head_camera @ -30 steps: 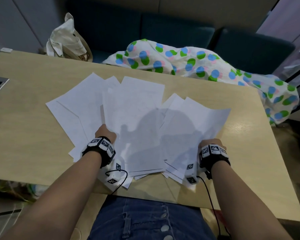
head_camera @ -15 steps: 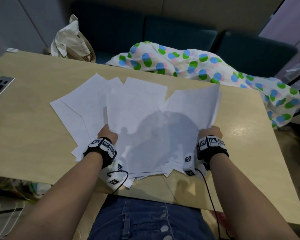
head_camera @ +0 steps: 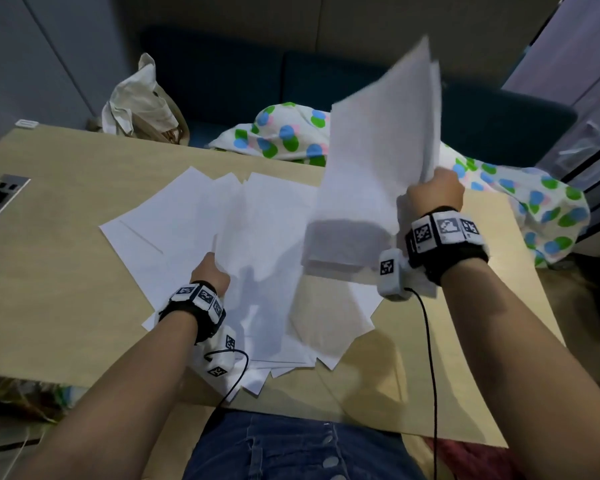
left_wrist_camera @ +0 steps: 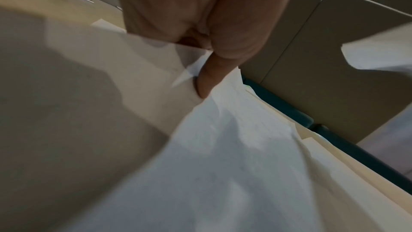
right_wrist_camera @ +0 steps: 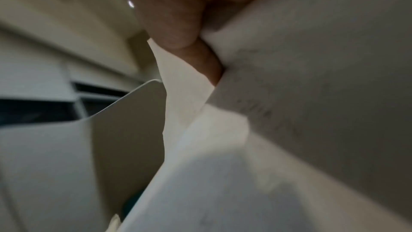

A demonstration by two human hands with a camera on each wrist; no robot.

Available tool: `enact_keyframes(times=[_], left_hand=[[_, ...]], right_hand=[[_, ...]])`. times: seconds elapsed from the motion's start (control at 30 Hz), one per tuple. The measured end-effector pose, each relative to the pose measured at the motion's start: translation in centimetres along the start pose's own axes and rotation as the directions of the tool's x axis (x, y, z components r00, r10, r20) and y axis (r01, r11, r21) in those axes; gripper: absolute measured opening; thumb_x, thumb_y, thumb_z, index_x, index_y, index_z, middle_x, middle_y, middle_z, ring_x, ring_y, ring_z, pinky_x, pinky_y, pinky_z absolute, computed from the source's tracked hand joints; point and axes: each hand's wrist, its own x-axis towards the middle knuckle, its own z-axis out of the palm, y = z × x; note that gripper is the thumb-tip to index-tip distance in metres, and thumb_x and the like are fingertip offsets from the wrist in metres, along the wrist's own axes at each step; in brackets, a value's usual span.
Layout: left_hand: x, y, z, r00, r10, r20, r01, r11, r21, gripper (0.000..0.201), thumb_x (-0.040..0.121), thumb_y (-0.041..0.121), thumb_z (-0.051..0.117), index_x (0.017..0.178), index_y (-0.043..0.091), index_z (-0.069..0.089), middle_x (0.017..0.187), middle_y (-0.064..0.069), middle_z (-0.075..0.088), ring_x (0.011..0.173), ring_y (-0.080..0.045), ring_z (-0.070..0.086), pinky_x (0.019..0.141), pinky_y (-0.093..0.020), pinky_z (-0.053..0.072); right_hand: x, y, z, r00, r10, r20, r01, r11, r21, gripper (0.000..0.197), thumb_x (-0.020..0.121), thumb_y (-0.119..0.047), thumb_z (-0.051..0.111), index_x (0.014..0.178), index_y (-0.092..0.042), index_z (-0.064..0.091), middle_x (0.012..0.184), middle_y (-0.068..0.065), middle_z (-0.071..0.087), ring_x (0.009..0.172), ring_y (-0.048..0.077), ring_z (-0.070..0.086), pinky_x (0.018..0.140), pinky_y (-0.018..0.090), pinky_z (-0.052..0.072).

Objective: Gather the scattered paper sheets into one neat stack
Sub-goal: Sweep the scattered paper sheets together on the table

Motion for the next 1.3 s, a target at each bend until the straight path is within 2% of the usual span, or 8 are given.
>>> enact_keyframes(times=[0.37, 0.53, 0.73, 0.83, 0.97, 1.1, 1.2, 1.3], left_hand=[[0.8, -1.1, -0.2, 0.982, -0.003, 0.186, 0.032, 0.988, -0.151, 0.048, 0.086, 0.006, 0.051, 0.131, -0.009, 0.045, 0.128, -0.024, 0.054, 0.105, -0.026, 0.051, 0.085, -0.027, 0.036], [0.9, -2.1, 0.9, 0.968, -0.102, 0.229, 0.156, 0.959, -0.236, 0.074, 0.096, 0.039, 0.048, 0.15, 0.0, 0.016, 0.159, -0.014, 0.019, 0.146, -0.028, 0.024, 0.117, -0.035, 0.02], [1.0, -2.8, 1.5, 0.969, -0.13, 0.212, 0.155, 0.982, -0.108, 0.053, 0.075, 0.013, 0.073, 0.124, 0.005, 0.053, 0.125, -0.012, 0.061, 0.11, -0.027, 0.059, 0.092, -0.031, 0.046], [1.1, -2.8, 1.6, 0.974, -0.132, 0.183, 0.145, 0.988, -0.058, 0.045, 0.077, 0.009, 0.067, 0.119, 0.002, 0.054, 0.12, -0.015, 0.062, 0.109, -0.029, 0.06, 0.09, -0.033, 0.047], [1.3, -2.8, 1.9, 0.975, -0.135, 0.176, 0.146, 0.988, -0.049, 0.046, 0.078, 0.009, 0.067, 0.121, 0.001, 0.052, 0.12, -0.016, 0.06, 0.112, -0.031, 0.059, 0.092, -0.034, 0.047], [1.4, -2.8, 2.0, 0.977, -0.121, 0.173, 0.131, 0.99, -0.046, 0.047, 0.08, 0.008, 0.064, 0.124, 0.002, 0.048, 0.124, -0.013, 0.056, 0.115, -0.03, 0.055, 0.092, -0.032, 0.044], [1.1, -2.9, 2.2, 0.983, -0.105, 0.153, 0.115, 0.992, -0.059, 0.047, 0.084, 0.006, 0.06, 0.128, 0.002, 0.045, 0.126, -0.013, 0.053, 0.119, -0.03, 0.052, 0.088, -0.03, 0.04], [0.7, -3.0, 2.1, 0.987, -0.074, 0.143, 0.094, 0.986, -0.136, 0.052, 0.083, 0.0, 0.057, 0.133, 0.003, 0.044, 0.131, -0.015, 0.054, 0.121, -0.031, 0.052, 0.089, -0.03, 0.04]], right_hand=[[-7.8, 7.4, 10.4, 0.787, 0.218, 0.577, -0.217, 0.974, -0.072, 0.03, 0.077, -0.007, 0.069, 0.105, 0.001, 0.064, 0.099, 0.019, 0.065, 0.082, 0.027, 0.056, 0.074, 0.034, 0.051], [-9.7, 7.5, 14.0, 0.842, 0.225, 0.49, -0.221, 0.973, -0.068, 0.072, 0.082, -0.016, 0.068, 0.138, -0.005, 0.025, 0.129, 0.018, 0.045, 0.117, 0.037, 0.052, 0.087, 0.041, 0.049], [-11.0, 6.7, 15.7, 0.8, 0.064, 0.597, 0.179, 0.924, -0.339, 0.052, 0.094, -0.034, 0.047, 0.134, -0.002, 0.038, 0.138, 0.017, 0.038, 0.128, 0.034, 0.037, 0.101, 0.042, 0.038], [-8.5, 8.1, 14.8, 0.904, 0.237, 0.357, -0.09, 0.92, -0.381, 0.047, 0.092, -0.026, 0.047, 0.134, -0.008, 0.038, 0.141, 0.017, 0.034, 0.13, 0.036, 0.034, 0.102, 0.046, 0.035], [-5.4, 11.0, 12.2, 0.854, 0.433, 0.287, -0.333, 0.881, -0.337, 0.063, 0.097, -0.023, 0.042, 0.15, -0.005, 0.012, 0.156, 0.025, 0.006, 0.143, 0.042, 0.009, 0.117, 0.051, 0.014], [-5.4, 11.9, 11.1, 0.875, 0.338, 0.346, -0.197, 0.902, -0.384, 0.02, 0.09, -0.016, 0.047, 0.104, -0.015, 0.062, 0.115, 0.019, 0.061, 0.097, 0.038, 0.059, 0.088, 0.039, 0.052], [-5.2, 11.6, 11.3, 0.862, 0.25, 0.442, -0.098, 0.936, -0.338, 0.028, 0.09, -0.015, 0.048, 0.062, -0.013, 0.051, 0.07, 0.009, 0.055, 0.062, 0.027, 0.049, 0.062, 0.024, 0.043], [-4.8, 9.3, 10.1, 0.899, 0.232, 0.371, -0.155, 0.962, -0.226, 0.021, 0.092, -0.01, 0.047, 0.09, -0.003, 0.066, 0.086, 0.015, 0.064, 0.071, 0.03, 0.059, 0.067, 0.031, 0.045]])
